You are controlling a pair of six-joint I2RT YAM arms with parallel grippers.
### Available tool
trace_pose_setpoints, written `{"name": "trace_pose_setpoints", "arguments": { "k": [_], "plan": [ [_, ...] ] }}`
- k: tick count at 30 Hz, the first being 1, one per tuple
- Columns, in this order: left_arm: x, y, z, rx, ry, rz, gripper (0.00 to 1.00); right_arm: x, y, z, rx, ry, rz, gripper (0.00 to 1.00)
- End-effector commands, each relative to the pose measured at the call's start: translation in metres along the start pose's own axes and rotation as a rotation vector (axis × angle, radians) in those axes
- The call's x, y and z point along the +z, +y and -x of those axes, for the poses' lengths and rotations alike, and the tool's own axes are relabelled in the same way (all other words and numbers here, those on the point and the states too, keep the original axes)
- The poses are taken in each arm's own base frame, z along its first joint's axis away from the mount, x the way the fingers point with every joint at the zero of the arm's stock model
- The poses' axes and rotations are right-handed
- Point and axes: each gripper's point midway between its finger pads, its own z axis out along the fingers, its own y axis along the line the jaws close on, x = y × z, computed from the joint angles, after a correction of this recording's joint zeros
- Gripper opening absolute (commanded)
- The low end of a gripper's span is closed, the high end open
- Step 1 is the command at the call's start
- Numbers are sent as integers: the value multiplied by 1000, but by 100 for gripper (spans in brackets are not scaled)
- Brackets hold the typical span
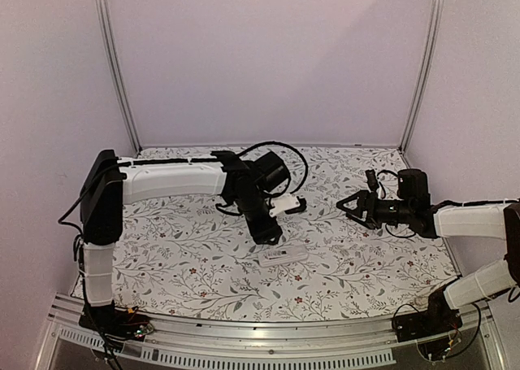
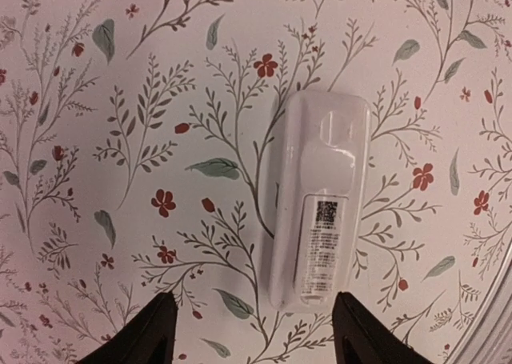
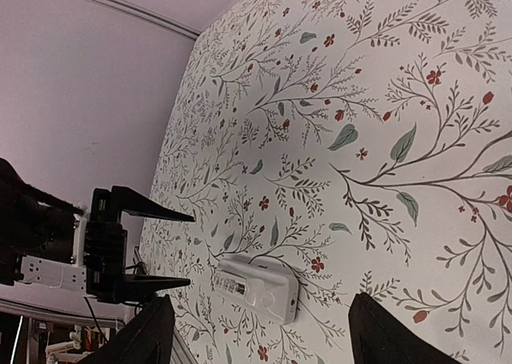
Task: Load the batteries into the remote control
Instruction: Press the battery cover on the remote control without the battery cover.
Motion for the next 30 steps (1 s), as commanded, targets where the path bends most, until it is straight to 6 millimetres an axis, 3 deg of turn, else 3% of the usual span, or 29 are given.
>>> {"name": "trace_pose_setpoints", "arguments": {
  "k": [1,11,23,30],
  "plan": [
    [5,13,-8,-36,12,33,67,-2,0,0,-3,-2,1,76],
    [28,-2,-21,-17,58,-29,66,-1,-1,0,-1,0,-4,76],
    [65,-9,-57,4,200,-14,63,0,-3,-1,2,4,-6,77],
    [65,-14,-71,17,246,-22,63,0,-2,-1,3,3,-3,77]
  ]
}}
